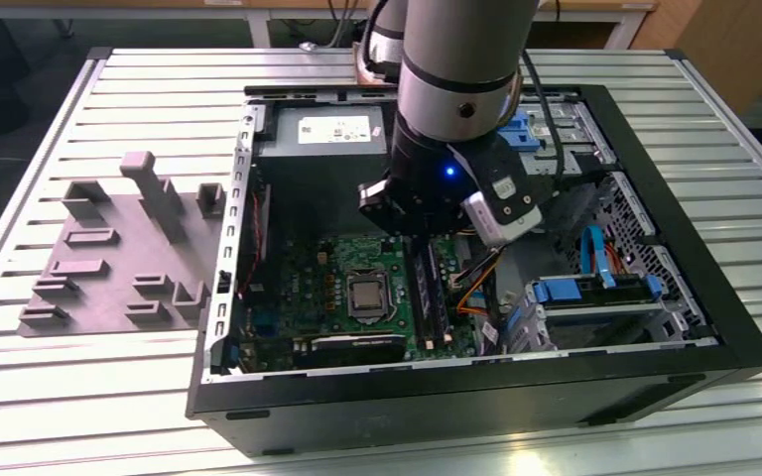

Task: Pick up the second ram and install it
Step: 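Insert the second ram into the second slot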

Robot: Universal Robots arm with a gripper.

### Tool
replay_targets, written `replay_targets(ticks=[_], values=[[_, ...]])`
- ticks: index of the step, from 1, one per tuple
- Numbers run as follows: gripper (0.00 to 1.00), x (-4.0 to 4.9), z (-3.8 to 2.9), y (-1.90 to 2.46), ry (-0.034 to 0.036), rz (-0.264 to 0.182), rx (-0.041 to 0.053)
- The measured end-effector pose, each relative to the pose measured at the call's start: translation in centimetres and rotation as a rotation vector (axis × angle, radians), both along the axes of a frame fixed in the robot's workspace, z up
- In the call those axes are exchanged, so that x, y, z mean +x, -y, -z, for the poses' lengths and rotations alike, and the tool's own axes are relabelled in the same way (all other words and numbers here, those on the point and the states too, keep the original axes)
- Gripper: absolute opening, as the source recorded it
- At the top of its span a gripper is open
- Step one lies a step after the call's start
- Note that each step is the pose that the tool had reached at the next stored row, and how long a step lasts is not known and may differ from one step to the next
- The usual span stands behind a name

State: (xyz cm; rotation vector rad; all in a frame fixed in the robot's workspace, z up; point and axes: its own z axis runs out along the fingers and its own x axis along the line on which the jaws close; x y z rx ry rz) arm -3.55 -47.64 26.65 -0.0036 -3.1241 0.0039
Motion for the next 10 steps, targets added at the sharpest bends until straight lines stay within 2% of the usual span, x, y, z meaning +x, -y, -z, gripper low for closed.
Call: replay_targets(ticks=[7, 10], values=[[0.14, 0.4, 1.26, 0.0, -0.0003, 0.003, 0.0001], [0.14, 0.41, 1.36, 0.0, -0.0003, 0.003, -0.0001]])
